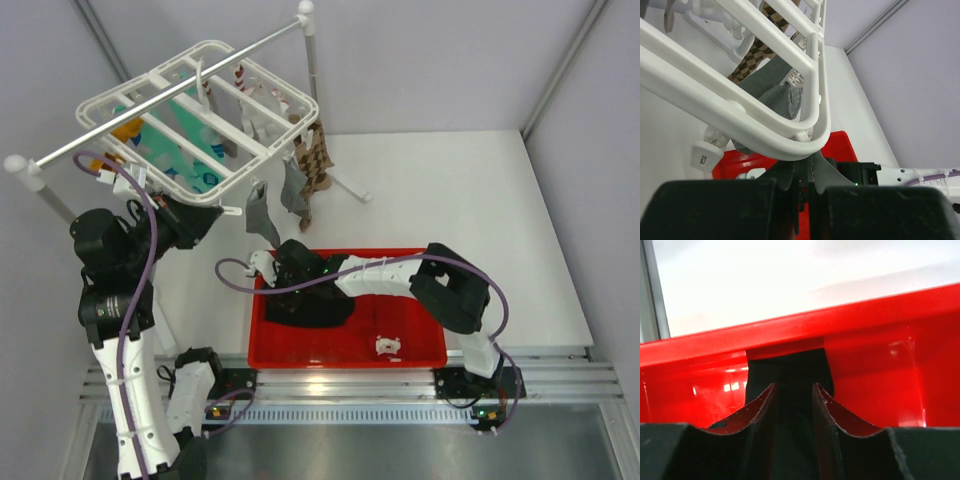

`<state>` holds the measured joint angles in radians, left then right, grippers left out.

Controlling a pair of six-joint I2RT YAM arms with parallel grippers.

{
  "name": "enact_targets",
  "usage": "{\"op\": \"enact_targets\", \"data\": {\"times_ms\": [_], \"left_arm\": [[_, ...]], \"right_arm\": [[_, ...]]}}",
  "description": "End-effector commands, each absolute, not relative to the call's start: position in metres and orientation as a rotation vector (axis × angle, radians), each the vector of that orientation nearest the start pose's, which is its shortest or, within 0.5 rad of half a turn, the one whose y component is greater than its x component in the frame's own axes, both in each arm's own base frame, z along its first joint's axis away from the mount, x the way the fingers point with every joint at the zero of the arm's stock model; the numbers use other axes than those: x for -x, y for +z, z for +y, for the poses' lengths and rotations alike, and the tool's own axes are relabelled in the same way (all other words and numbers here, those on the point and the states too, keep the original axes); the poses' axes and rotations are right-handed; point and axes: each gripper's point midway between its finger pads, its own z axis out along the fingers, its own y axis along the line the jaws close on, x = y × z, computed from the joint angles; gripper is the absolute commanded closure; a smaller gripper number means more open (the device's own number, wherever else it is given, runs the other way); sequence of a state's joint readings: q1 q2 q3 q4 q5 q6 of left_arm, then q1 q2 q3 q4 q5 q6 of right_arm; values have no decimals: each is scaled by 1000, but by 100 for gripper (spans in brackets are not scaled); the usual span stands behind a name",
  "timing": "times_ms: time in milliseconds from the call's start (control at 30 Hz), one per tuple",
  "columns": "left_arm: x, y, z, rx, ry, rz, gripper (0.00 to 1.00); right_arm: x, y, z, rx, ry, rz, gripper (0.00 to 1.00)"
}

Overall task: Clip the socks to the hanger
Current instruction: Pick up the sock from the bin.

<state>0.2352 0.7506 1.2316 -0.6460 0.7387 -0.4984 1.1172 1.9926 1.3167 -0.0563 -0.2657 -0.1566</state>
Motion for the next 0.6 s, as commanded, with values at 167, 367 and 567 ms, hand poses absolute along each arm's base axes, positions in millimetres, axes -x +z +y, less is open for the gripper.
{"op": "enact_targets", "data": {"times_ms": [167, 367, 567], "left_arm": [[-225, 373, -83, 108, -850, 1828, 100], [-226, 372, -83, 107, -848, 1831, 100], [-224, 372, -84, 100, -848, 1830, 100]], "right_arm": [[-180, 47, 482, 1609, 804, 1829, 74], [-182, 70, 484, 1570, 828, 1789, 100], [-175, 120, 473, 1504, 880, 1740, 100]]}}
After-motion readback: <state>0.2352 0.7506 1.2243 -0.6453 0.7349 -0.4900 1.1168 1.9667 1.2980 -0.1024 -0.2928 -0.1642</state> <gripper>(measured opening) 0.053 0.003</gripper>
